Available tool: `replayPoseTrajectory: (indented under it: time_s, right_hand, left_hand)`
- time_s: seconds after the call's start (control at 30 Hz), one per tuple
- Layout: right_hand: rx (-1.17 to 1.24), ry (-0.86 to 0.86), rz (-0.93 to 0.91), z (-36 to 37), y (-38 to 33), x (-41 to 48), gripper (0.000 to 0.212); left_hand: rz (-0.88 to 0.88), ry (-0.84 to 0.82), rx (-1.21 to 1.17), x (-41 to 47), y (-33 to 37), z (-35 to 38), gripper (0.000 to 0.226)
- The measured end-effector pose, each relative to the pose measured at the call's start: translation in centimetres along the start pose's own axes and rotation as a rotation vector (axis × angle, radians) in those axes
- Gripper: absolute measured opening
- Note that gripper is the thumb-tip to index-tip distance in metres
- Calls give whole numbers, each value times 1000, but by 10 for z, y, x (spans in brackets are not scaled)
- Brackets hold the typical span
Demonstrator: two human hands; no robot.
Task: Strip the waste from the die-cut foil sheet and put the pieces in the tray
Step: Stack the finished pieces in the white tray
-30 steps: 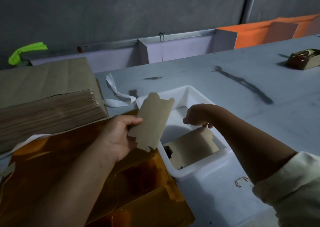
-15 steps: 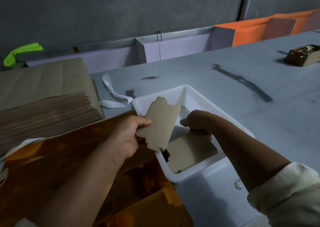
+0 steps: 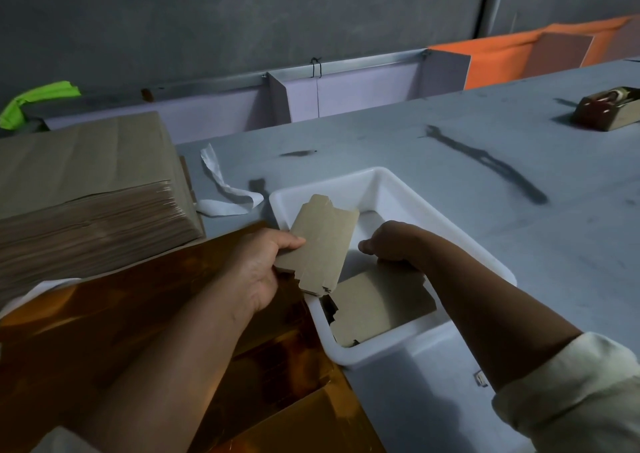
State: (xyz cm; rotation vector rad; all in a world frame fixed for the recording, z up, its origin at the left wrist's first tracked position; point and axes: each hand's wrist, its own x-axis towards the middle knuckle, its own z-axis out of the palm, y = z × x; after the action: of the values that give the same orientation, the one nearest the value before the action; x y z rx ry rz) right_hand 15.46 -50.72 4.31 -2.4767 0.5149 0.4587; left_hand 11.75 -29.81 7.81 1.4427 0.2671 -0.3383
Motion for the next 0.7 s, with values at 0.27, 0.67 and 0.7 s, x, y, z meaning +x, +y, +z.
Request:
replayPoseTrajectory:
  time_s: [0.27, 0.67, 0.7]
  right_hand:
    - [-212, 129, -137, -13, -13, -8, 47]
    - [886, -427, -519, -22, -36, -27, 47]
    - [904, -458, -530, -19, -35, -26, 48]
  left_hand:
    - [121, 16, -71, -3, 22, -18, 19]
    - [0, 77, -546, 7, 17, 3, 14]
    - [-2, 76, -575, 8, 18, 6, 12]
